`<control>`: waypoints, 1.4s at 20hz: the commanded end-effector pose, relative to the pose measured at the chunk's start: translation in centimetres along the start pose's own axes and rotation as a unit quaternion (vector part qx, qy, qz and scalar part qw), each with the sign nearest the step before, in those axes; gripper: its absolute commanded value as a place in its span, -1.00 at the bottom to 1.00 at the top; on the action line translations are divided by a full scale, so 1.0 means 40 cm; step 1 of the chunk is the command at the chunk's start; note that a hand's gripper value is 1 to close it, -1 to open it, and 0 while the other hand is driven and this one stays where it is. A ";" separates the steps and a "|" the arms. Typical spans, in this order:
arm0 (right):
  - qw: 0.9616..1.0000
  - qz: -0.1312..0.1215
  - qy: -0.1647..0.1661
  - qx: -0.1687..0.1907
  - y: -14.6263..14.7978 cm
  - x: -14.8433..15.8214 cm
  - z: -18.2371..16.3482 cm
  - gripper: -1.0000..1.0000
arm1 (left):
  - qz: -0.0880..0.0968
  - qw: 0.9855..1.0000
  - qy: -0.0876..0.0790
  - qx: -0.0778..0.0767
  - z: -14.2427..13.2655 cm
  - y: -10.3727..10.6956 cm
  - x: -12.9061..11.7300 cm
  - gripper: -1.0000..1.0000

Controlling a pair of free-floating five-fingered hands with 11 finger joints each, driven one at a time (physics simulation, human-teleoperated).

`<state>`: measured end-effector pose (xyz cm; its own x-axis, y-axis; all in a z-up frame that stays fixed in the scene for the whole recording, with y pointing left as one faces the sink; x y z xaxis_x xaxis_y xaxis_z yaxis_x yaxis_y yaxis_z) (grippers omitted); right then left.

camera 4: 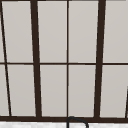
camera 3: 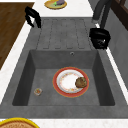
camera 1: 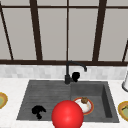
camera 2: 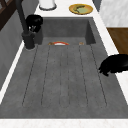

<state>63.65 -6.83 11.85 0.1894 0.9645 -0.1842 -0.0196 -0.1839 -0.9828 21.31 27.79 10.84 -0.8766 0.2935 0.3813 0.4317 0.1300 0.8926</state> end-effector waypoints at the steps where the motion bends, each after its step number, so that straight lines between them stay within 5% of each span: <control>1: 0.998 0.065 -0.003 0.008 -0.010 0.041 -0.007 1.00 | 0.000 1.000 0.000 0.000 0.000 0.000 0.000 0.00; 10: 0.998 0.053 0.015 0.005 -0.020 0.057 -0.007 1.00 | 0.000 1.000 0.000 0.000 0.000 0.000 0.000 0.00; 28: 0.997 0.069 0.045 0.000 -0.013 0.079 -0.001 1.00 | 0.000 1.000 0.000 0.000 0.000 0.000 0.000 0.00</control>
<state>63.60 -5.89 11.76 0.2862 0.9338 -0.2145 -0.0074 -0.2217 -0.9751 21.31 27.79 10.84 -0.8766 0.2935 0.3813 0.4317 0.1300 0.8926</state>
